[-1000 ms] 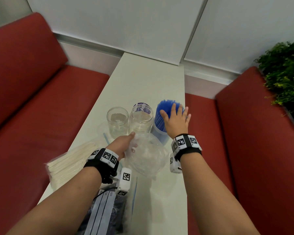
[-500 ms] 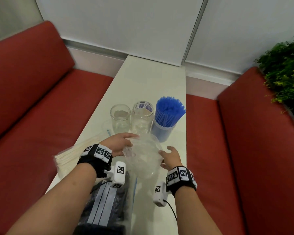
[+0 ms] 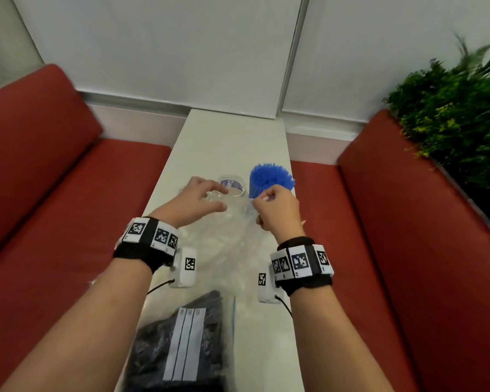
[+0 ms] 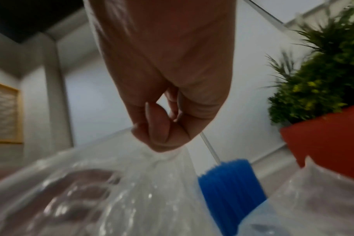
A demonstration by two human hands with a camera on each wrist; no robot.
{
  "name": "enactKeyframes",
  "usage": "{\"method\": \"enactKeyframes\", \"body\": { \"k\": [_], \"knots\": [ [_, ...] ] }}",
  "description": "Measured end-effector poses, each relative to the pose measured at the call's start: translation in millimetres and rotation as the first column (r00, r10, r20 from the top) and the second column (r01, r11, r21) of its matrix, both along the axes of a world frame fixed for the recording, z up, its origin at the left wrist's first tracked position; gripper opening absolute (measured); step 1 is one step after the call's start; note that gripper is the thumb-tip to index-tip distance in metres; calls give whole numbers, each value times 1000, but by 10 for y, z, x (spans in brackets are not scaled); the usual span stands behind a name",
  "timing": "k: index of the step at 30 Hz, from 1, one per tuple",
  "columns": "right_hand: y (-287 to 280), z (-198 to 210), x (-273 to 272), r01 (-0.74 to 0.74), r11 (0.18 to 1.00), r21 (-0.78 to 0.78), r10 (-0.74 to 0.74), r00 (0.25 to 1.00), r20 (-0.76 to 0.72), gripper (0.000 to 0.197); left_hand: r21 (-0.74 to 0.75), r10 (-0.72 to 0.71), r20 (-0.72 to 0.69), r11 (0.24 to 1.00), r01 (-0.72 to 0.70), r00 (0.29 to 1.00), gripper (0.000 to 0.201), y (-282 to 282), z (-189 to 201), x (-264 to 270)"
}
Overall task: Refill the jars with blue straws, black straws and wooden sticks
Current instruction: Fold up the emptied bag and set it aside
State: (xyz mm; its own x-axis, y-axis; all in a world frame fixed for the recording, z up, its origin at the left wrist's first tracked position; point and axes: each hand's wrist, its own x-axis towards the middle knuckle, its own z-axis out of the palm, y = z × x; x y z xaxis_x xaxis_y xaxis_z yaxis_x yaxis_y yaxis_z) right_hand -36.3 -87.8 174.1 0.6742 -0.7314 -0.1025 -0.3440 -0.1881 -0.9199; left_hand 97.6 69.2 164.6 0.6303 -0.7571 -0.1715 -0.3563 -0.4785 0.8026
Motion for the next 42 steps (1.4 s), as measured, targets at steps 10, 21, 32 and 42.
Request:
{"method": "enactKeyframes", "body": {
  "k": [10,21,32,42],
  "knots": [
    [140,398,-65,-183,981,64,149,921,360,19,-238,-245,0,942,238,969,20,-31,479,91],
    [-443,-147,-451,86,971,224,-148,950,275,69,-503,-31,-229,860,-91,973,28,18,560,155],
    [-864,-74,-684,437,896,-78,-364,825,431,8,-650,610,33,615,-446,792,29,194,547,319],
    [-702,-331,-615,-215,862,460,107,962,250,76,-626,630,-378,366,-688,679,28,239,607,373]
  ]
}}
